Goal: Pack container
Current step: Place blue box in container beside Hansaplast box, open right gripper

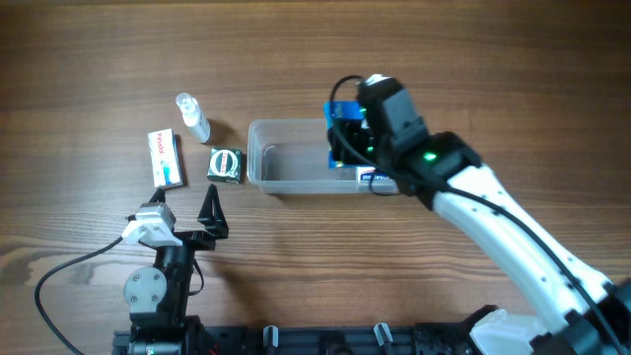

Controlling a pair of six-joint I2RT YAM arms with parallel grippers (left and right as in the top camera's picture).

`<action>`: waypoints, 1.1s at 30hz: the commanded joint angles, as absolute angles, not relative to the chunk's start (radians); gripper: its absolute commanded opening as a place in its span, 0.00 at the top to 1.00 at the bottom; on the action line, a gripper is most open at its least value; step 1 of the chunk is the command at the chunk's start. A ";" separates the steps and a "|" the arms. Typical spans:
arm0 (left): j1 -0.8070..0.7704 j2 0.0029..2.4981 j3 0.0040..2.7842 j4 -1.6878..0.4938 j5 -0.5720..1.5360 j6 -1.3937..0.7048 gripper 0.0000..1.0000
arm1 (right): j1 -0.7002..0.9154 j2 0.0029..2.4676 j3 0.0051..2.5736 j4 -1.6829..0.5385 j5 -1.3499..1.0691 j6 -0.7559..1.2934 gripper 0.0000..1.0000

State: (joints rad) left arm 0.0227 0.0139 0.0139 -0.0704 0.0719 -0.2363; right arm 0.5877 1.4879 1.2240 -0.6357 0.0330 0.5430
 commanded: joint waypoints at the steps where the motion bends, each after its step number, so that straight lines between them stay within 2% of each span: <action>1: 0.029 0.007 0.006 -0.071 0.059 -0.213 0.00 | 0.636 1.577 1.244 -0.609 0.056 0.605 0.45; 9: 0.029 0.007 0.006 -0.071 0.059 -0.213 0.00 | 0.651 1.739 1.243 -0.603 0.112 0.604 0.44; 17: 0.029 0.007 0.006 -0.071 0.059 -0.213 0.00 | 0.651 1.792 1.243 -0.602 0.135 0.605 0.43; 21: 0.029 0.007 0.006 -0.071 0.059 -0.213 0.00 | 0.651 1.792 1.243 -0.603 0.135 0.605 0.32; 23: 0.029 0.007 0.006 -0.071 0.059 -0.213 0.00 | 0.651 1.792 1.243 -0.603 0.134 0.605 0.30; 29: 0.029 0.007 0.006 -0.071 0.059 -0.213 0.00 | 0.651 1.792 1.243 -0.603 0.135 0.605 0.13; 33: 0.029 0.007 0.006 -0.071 0.059 -0.213 0.00 | 0.651 1.792 1.243 -0.603 0.134 0.604 0.11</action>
State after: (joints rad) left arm 0.0227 0.0139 0.0139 -0.0704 0.0719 -0.2363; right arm 0.6476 1.7714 1.2240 -0.6044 0.1135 0.6014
